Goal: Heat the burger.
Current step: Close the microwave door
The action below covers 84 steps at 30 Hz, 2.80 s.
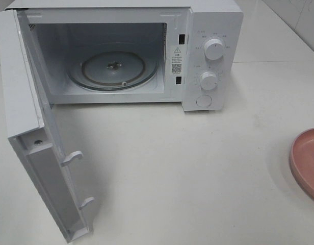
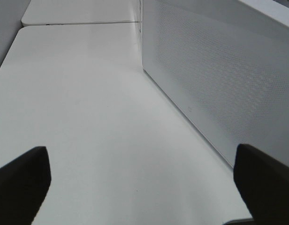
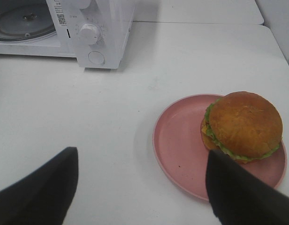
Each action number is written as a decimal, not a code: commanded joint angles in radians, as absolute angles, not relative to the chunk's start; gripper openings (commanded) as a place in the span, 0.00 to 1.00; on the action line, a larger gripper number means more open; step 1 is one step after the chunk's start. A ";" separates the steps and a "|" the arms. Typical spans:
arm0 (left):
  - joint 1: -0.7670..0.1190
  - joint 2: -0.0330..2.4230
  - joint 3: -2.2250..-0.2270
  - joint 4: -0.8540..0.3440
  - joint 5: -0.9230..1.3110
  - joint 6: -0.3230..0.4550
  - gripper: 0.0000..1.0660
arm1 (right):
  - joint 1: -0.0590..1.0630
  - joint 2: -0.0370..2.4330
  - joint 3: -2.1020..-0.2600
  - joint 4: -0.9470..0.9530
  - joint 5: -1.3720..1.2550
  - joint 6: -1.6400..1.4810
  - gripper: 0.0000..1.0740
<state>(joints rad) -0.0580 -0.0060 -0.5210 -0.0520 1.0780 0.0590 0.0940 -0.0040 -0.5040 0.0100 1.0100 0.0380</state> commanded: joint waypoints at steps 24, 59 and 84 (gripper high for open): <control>-0.056 -0.023 -0.519 -0.062 1.069 0.057 0.92 | 0.088 -0.032 -0.501 0.015 0.995 0.032 0.69; -0.056 0.466 -0.498 0.076 0.515 -0.018 0.00 | 0.088 -0.032 -0.501 0.015 0.995 0.032 0.69; -0.166 1.024 -0.245 0.104 -0.465 -0.025 0.00 | 0.088 -0.032 -0.501 0.015 0.995 0.032 0.69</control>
<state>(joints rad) -0.1390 0.9770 -0.2460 0.0980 -0.3830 -0.0190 0.0940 -0.0040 -0.5040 0.0100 1.0100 0.0380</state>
